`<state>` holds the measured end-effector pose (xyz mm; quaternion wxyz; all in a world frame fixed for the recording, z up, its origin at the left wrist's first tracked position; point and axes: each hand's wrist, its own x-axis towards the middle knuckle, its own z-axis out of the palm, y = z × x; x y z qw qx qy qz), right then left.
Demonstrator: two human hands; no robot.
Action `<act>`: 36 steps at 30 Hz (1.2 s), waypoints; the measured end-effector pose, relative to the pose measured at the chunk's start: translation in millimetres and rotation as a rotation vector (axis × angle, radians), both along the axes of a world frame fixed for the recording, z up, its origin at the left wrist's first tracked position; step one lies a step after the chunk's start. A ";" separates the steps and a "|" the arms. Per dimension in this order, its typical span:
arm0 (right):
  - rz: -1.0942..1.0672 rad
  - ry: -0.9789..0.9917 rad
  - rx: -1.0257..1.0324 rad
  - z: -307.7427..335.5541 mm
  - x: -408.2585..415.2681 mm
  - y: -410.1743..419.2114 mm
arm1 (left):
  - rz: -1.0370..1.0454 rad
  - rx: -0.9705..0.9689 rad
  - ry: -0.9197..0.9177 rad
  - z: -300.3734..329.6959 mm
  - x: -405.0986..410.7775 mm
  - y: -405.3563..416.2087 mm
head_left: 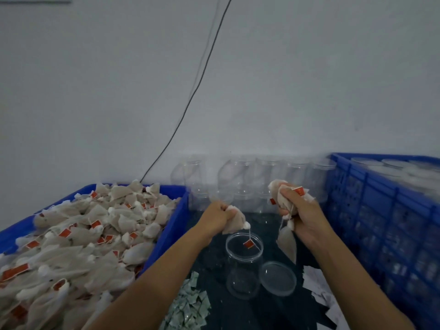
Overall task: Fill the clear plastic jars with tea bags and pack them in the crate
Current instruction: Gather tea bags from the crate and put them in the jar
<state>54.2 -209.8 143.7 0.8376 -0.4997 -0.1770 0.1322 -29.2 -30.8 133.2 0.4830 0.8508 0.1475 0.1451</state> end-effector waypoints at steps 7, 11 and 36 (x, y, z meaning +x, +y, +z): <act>0.023 0.056 0.057 -15.3 -2.1 -2.1 | 0.055 0.302 0.054 -39.8 8.2 -18.8; 0.034 0.048 0.088 -7.5 -0.7 1.3 | 0.023 0.553 -0.035 -40.5 1.9 -22.2; -0.350 0.310 0.231 -18.7 15.1 19.2 | -0.097 0.053 -0.306 -27.8 9.4 -30.8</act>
